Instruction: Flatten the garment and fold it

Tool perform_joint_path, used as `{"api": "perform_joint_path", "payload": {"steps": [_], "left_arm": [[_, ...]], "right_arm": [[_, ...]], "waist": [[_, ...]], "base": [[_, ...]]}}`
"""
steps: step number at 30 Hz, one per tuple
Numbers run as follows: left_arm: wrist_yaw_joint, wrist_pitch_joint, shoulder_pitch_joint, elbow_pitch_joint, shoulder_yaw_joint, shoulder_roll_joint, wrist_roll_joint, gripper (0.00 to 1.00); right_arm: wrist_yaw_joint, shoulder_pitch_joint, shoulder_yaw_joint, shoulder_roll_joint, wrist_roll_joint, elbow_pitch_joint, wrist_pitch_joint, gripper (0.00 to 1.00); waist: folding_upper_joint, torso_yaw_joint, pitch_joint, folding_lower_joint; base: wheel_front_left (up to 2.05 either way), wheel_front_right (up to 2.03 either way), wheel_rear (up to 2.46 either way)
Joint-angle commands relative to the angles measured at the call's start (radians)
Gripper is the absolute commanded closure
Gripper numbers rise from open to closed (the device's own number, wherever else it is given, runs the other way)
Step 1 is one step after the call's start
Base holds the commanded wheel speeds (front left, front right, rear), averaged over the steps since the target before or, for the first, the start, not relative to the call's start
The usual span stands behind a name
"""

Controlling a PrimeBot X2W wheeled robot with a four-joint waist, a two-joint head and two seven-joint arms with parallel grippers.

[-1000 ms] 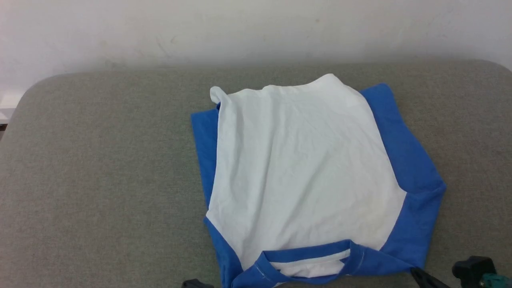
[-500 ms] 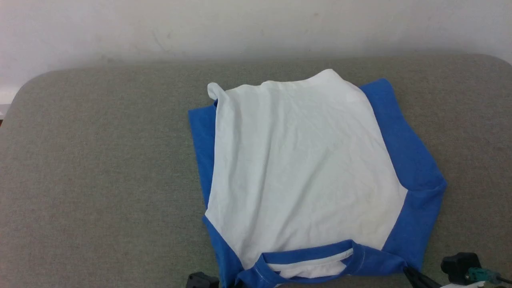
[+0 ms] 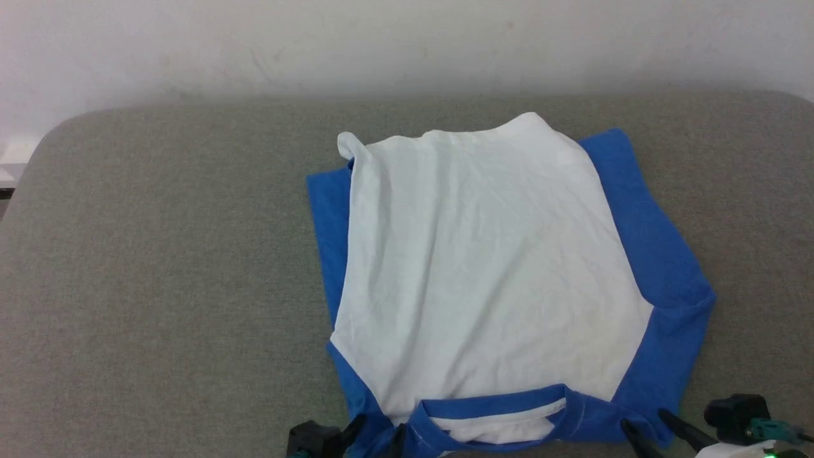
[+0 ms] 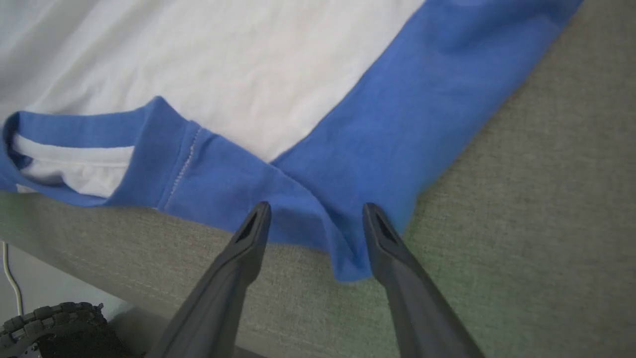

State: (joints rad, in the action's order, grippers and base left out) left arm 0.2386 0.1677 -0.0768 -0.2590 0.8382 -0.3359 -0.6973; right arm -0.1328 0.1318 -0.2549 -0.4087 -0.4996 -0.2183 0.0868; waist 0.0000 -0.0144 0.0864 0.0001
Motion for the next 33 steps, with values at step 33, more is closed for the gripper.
{"api": "perform_joint_path", "payload": {"steps": [33], "left_arm": [[0.220,0.094,0.160,0.506,-0.451,0.060,0.512,0.00]], "right_arm": [[0.002,0.108,0.491,0.357,0.329,0.482,-0.176,0.00]], "waist": [[0.0000,0.028,0.020,-0.0001]], "base": [[0.00,0.00,0.00]]}}
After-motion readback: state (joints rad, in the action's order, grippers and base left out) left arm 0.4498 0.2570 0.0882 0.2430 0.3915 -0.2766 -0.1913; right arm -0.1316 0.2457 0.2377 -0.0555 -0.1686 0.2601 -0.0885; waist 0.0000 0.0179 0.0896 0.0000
